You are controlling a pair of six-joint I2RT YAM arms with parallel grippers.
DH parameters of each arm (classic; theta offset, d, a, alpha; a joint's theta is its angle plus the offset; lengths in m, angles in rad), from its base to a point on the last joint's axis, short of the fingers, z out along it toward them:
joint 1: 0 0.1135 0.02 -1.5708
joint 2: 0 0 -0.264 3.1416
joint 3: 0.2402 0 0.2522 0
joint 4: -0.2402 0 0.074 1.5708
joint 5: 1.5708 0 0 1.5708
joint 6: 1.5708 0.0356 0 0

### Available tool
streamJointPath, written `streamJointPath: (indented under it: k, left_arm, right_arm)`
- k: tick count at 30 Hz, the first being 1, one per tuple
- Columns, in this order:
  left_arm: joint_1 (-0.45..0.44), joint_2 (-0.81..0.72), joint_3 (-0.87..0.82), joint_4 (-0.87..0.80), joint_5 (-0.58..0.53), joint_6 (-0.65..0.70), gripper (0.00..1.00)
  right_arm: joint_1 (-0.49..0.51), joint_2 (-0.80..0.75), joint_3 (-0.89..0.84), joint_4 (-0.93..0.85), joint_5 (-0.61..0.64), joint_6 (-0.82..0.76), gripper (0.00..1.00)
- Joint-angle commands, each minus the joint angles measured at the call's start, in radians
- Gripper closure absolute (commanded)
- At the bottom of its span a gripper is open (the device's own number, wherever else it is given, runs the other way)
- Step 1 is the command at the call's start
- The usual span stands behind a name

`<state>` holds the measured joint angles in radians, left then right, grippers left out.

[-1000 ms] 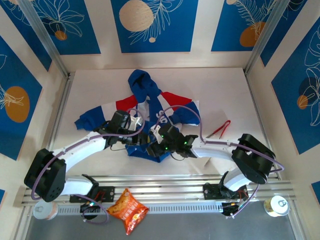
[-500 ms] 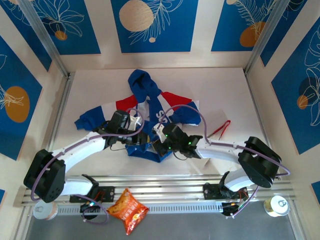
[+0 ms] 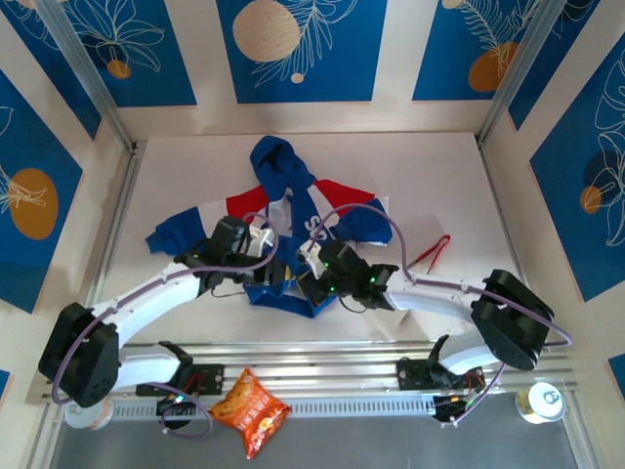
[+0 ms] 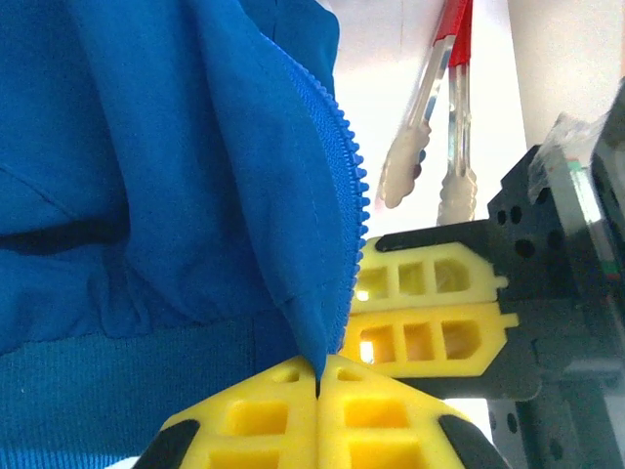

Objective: Zip up the jacket

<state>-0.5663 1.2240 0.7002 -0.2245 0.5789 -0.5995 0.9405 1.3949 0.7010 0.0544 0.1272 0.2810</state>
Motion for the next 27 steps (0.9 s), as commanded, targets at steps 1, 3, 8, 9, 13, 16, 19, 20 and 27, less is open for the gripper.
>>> streamJointPath:
  k: [1,3,8,9,13,16,19,20,27]
  left_arm:
    - [0.014,-0.028,-0.016,-0.095,0.008,0.052,1.00]
    - [0.014,-0.029,-0.022,-0.106,0.006,0.064,1.00]
    - [0.014,-0.028,-0.030,-0.117,0.001,0.084,1.00]
    - [0.014,-0.029,-0.030,-0.116,-0.001,0.085,1.00]
    - [0.013,-0.037,-0.046,-0.063,0.016,0.080,1.00]
    - [0.013,-0.049,-0.059,-0.014,0.033,0.071,0.97]
    - [0.014,-0.052,-0.064,0.009,0.055,0.070,0.80]
    - [0.013,-0.052,-0.066,0.014,0.055,0.069,0.76]
    - [0.014,-0.039,-0.106,0.086,0.047,0.049,0.60]
  right_arm:
    - [-0.014,-0.031,0.009,-0.054,0.044,-0.016,1.00]
    - [-0.015,-0.039,0.008,-0.060,0.051,-0.015,1.00]
    - [-0.019,-0.039,0.016,-0.084,0.040,-0.018,1.00]
    - [-0.019,-0.038,0.018,-0.085,0.029,-0.021,1.00]
    - [-0.018,-0.032,0.018,-0.072,-0.029,-0.039,1.00]
    - [-0.016,-0.024,0.022,-0.062,-0.056,-0.047,1.00]
    - [-0.014,-0.013,0.027,-0.058,-0.064,-0.048,1.00]
    - [-0.014,-0.008,0.028,-0.059,-0.068,-0.049,1.00]
    - [-0.010,0.006,0.043,-0.071,-0.080,-0.056,1.00]
